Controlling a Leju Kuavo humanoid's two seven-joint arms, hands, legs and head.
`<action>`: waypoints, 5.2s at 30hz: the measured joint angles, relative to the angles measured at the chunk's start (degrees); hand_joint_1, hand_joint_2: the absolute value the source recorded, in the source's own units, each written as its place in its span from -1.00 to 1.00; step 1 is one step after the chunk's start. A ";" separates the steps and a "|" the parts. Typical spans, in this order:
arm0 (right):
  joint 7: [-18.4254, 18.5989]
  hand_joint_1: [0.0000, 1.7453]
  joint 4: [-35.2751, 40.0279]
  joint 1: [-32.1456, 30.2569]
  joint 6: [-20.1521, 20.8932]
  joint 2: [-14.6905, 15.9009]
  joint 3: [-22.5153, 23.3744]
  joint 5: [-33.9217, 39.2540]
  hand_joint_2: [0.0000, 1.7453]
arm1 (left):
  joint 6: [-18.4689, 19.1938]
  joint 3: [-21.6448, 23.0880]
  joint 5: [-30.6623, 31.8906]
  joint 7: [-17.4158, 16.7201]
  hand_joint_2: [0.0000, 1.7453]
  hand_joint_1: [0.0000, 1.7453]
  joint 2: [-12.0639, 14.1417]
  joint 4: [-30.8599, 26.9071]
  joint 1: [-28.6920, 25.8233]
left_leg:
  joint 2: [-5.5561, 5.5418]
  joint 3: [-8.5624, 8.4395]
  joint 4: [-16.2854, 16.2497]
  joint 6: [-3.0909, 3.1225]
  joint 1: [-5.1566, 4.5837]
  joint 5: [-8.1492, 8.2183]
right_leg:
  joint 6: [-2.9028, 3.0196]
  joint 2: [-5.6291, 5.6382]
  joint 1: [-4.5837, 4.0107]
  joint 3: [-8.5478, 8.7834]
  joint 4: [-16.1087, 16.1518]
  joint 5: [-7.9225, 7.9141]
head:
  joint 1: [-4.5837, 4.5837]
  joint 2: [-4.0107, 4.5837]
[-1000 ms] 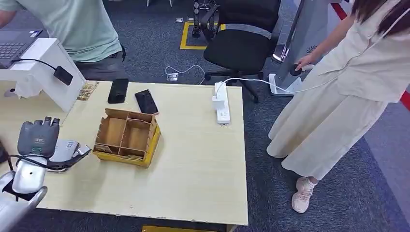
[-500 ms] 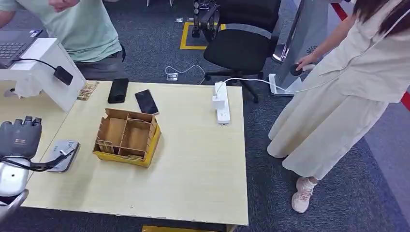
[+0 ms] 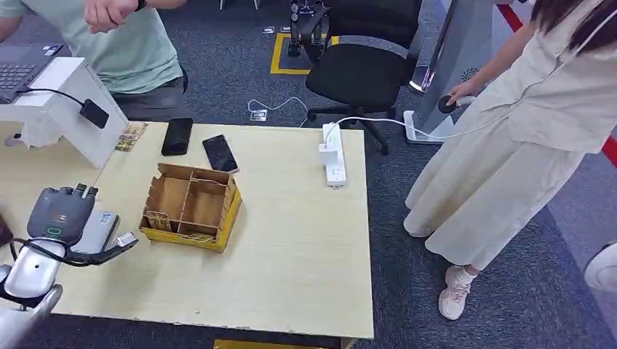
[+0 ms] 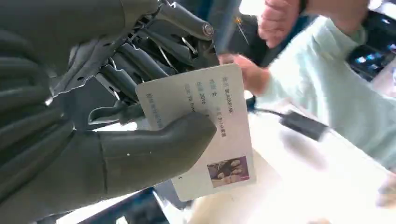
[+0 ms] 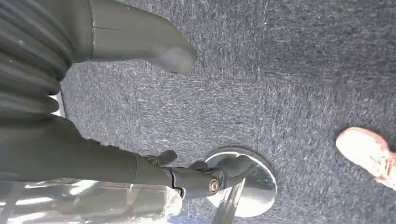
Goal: Pass the card to the sensor for recognition and then transmit it.
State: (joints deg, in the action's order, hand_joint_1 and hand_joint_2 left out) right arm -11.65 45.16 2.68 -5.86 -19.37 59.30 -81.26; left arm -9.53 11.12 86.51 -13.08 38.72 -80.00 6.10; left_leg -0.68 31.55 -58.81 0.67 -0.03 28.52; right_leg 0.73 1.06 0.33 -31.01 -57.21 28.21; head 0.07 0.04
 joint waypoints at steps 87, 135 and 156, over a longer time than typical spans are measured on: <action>1.86 -1.00 1.92 -0.11 0.90 -0.20 -1.18 1.03 1.00 | 9.49 -6.71 0.00 -18.20 1.00 1.00 -13.11 0.00 -2.22 | -0.08 0.08 0.00 0.00 0.03 -0.01 | 0.00 -0.13 -0.04 -0.08 0.00 -0.01 | -0.02 0.02; 2.12 -1.00 2.54 -0.24 1.73 -0.20 -2.36 1.20 1.00 | 7.48 -4.72 0.00 -16.30 1.00 1.00 -15.88 3.26 2.56 | -0.06 0.09 -0.01 0.00 0.03 -0.01 | 0.00 -0.11 -0.04 -0.12 0.00 -0.01 | 0.00 0.00; 2.23 -1.00 4.39 -1.10 1.29 -0.20 -2.47 2.03 1.00 | 7.19 -3.84 0.00 -16.86 1.00 1.00 -13.02 4.15 1.65 | -0.06 0.11 -0.01 0.00 0.04 -0.01 | -0.01 -0.11 -0.04 -0.11 0.00 -0.01 | 0.00 0.00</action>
State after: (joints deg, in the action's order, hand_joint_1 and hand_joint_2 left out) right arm -9.42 49.55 1.58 -4.57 -19.56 56.83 -79.23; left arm -2.34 7.28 86.51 -29.94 25.70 -75.84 7.75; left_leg -0.74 31.66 -58.81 0.67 0.01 28.51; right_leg 0.72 0.95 0.29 -31.12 -57.21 28.20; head 0.07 0.04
